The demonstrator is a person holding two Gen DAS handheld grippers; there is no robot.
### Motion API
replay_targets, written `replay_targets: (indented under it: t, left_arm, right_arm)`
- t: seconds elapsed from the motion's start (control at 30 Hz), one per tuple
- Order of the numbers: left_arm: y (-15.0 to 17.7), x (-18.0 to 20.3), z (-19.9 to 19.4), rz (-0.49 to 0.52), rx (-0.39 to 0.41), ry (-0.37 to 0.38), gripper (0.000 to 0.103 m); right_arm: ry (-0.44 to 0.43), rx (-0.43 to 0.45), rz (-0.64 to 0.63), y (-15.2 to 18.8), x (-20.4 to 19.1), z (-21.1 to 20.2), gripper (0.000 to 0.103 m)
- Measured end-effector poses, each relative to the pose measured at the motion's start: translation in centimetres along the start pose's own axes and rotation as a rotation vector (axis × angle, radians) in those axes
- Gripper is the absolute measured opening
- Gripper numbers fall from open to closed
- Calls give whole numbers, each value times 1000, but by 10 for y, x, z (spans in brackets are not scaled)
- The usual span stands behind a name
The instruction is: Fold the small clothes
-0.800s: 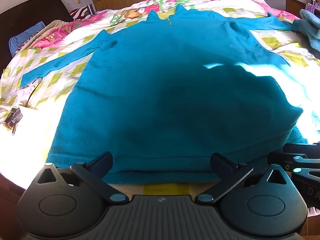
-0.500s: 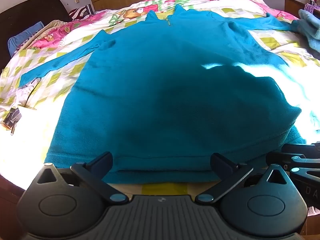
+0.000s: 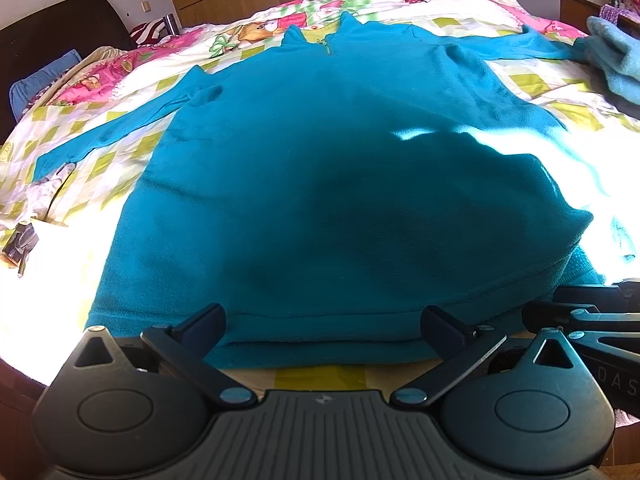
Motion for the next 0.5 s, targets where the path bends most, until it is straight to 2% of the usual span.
replay_targets:
  t: [0.5]
  left_arm:
    - [0,0,0,5,0,5,103]
  right_arm:
    - [2,-1,-4,0,0,1,25]
Point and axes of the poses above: each gripper's, at about its wrist camera, not at the fingertips, and z roughly the way its jaws point, x to its right, y to its underside, the point moved 6 cm from there along z, roughly the way its jaws point, and after that the axes turned 4 degrees about -y, right-handed, at the moved point
